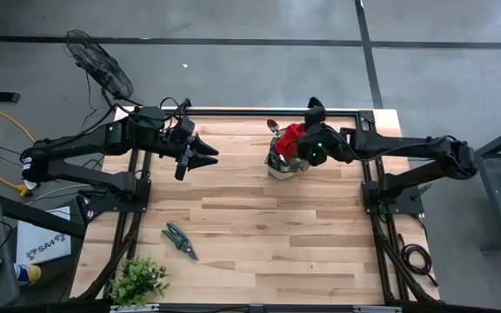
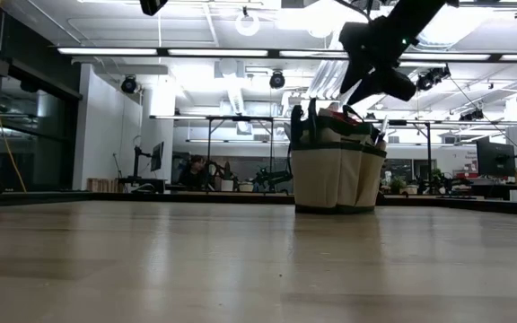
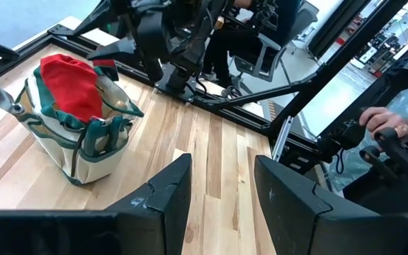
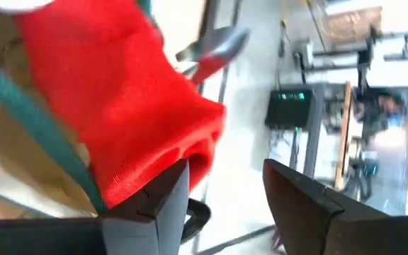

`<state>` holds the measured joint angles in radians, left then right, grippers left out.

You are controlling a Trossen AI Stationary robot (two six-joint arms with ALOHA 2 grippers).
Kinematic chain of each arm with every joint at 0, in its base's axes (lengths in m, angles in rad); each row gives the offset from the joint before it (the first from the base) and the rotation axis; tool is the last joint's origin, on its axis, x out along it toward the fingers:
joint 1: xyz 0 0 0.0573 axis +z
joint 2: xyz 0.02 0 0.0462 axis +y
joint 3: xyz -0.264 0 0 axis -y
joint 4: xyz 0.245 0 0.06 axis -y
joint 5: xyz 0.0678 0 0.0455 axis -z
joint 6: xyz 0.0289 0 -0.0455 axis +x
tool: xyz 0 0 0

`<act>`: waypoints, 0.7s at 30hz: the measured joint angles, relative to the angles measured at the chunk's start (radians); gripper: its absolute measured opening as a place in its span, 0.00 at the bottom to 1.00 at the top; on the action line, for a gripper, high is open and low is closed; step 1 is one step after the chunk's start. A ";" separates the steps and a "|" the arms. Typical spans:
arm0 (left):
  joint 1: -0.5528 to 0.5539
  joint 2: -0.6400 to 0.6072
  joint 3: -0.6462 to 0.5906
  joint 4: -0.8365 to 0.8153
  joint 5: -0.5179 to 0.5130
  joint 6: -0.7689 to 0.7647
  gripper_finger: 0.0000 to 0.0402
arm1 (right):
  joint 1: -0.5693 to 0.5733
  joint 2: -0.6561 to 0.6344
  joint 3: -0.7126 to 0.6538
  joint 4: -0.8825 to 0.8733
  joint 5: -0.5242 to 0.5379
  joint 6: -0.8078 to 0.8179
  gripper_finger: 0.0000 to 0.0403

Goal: Pick & Place Garden tools in Gardening bag
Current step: Put the red gloves into the gardening bag

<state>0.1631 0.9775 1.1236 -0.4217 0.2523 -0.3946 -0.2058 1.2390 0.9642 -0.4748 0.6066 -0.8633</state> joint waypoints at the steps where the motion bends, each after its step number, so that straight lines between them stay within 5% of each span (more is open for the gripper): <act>1: 0.000 0.000 0.000 0.000 0.000 0.000 0.38 | 0.009 -0.007 0.000 -0.001 0.014 0.044 0.43; 12: 0.000 0.000 0.000 0.000 0.000 0.000 0.38 | 0.071 -0.074 0.000 0.000 0.006 0.838 0.27; 17: 0.000 0.000 0.000 0.000 -0.001 0.000 0.38 | 0.052 -0.073 0.000 0.002 -0.061 1.057 0.05; 21: 0.000 0.000 0.000 0.000 -0.002 0.000 0.38 | 0.020 -0.065 0.038 -0.044 -0.150 1.204 0.01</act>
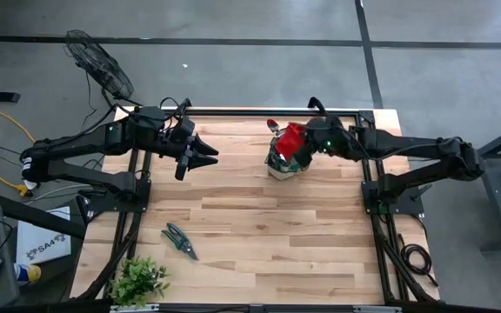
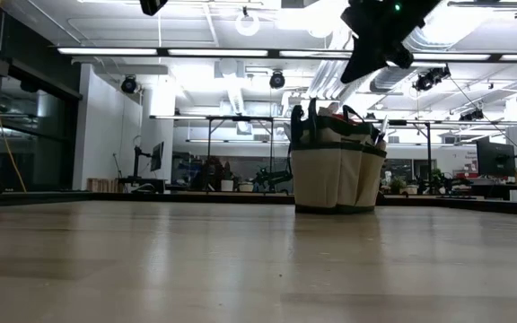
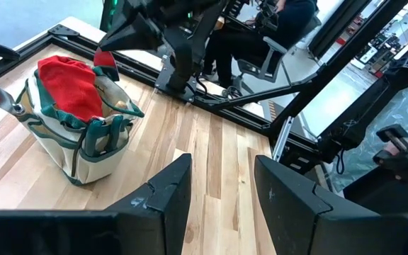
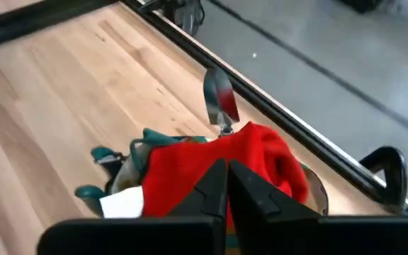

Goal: Pick & Place Garden tools in Gardening bag
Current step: Put the red gloves into the gardening bag

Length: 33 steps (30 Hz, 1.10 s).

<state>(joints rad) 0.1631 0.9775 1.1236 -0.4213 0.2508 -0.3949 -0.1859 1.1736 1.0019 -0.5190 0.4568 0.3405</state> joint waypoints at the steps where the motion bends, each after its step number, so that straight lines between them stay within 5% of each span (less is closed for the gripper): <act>1: 0.000 0.000 0.000 0.000 0.000 0.000 0.38 | -0.010 0.010 0.028 -0.028 -0.015 0.017 0.01; 11: 0.000 0.000 0.000 0.000 -0.008 0.000 0.38 | -0.208 0.185 0.390 -0.397 -0.323 0.130 0.01; 17: 0.000 0.000 0.000 0.000 -0.011 0.000 0.38 | -0.254 0.302 0.447 -0.479 -0.426 0.123 0.00; 33: 0.000 0.000 0.000 -0.031 -0.010 0.001 0.38 | -0.230 0.454 0.447 -0.627 -0.428 0.128 0.00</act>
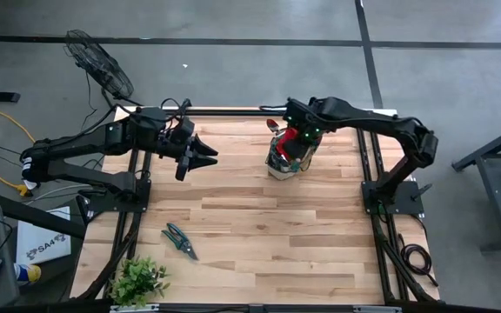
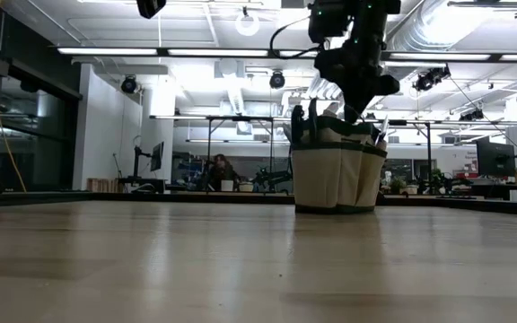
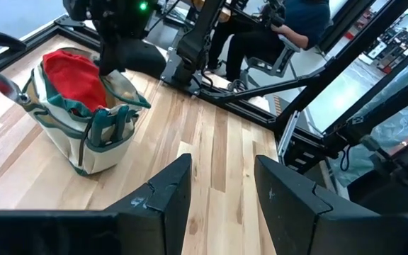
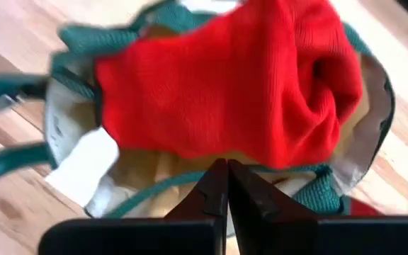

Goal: Pick & Place Garden tools in Gardening bag
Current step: Put the red gloves into the gardening bag, then move the brown gardening bag to the center of the table

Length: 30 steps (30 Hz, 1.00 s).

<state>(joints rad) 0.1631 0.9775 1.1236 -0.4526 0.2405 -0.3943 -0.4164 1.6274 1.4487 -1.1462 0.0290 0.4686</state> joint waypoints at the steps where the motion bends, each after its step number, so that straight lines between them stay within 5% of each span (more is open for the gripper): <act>1: 0.000 0.000 0.000 -0.001 0.000 0.000 0.38 | 0.001 -0.007 0.000 0.011 0.002 0.000 0.00; 15: 0.000 0.000 0.000 0.000 -0.010 0.000 0.38 | -0.019 -0.021 0.000 0.245 0.079 -0.023 0.00; 30: 0.000 0.000 0.000 -0.016 -0.010 0.000 0.38 | -0.036 0.030 -0.007 0.057 0.044 -0.023 0.00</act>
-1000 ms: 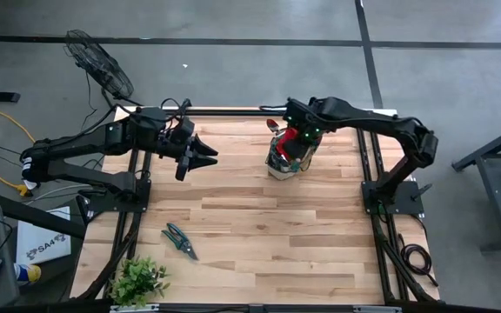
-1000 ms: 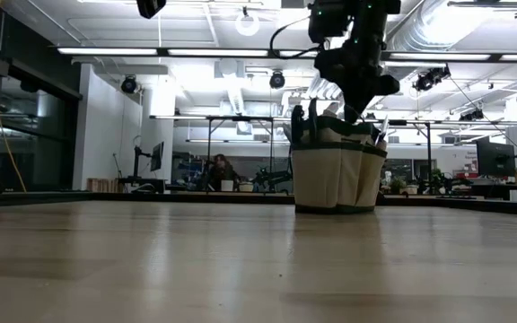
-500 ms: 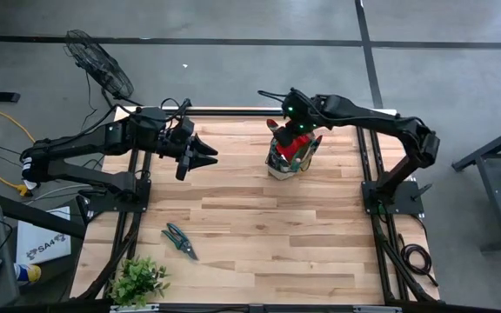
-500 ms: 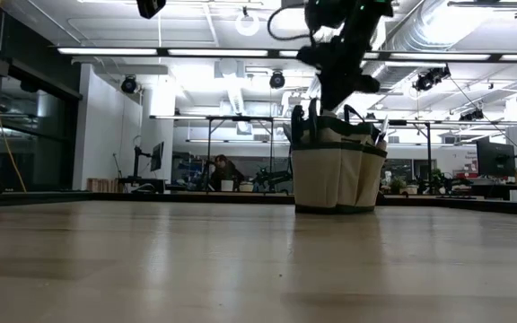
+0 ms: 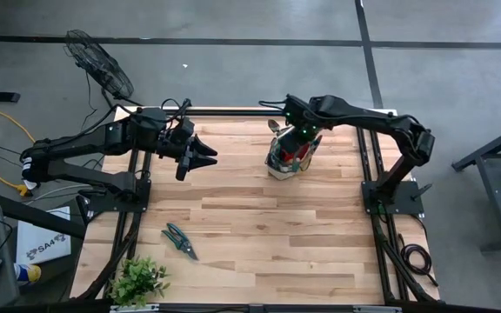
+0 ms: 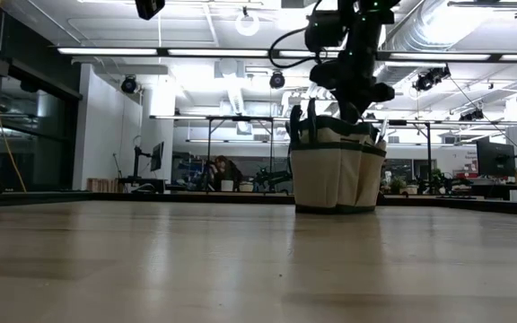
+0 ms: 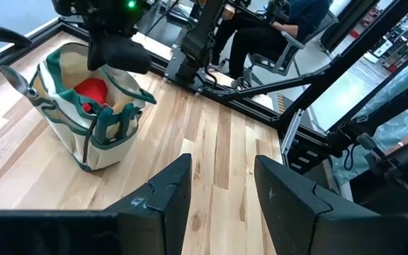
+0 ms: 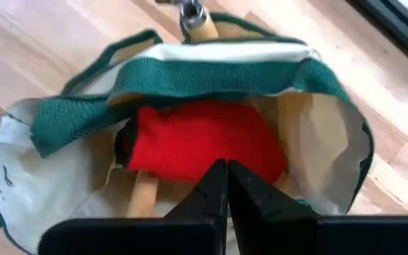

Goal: Pick & Place Garden tools in Gardening bag
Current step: Move the brown gardening bag to the center of the table

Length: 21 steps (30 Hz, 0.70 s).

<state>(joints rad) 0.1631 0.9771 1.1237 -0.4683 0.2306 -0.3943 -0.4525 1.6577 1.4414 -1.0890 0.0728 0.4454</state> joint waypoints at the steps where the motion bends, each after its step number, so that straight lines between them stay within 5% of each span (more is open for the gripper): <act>1: 0.000 0.000 0.000 0.000 0.000 0.000 0.38 | 0.001 0.000 0.000 0.007 0.001 0.000 0.00; 14: 0.000 0.000 0.000 -0.002 0.000 0.000 0.38 | -0.048 -0.108 0.000 0.044 0.043 -0.005 0.00; 21: 0.000 0.000 0.000 -0.002 0.000 0.000 0.38 | -0.040 -0.151 0.000 -0.021 -0.055 -0.080 0.00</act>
<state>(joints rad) 0.1631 0.9771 1.1240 -0.4706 0.2303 -0.3946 -0.4922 1.5071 1.4414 -1.1105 0.0174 0.3656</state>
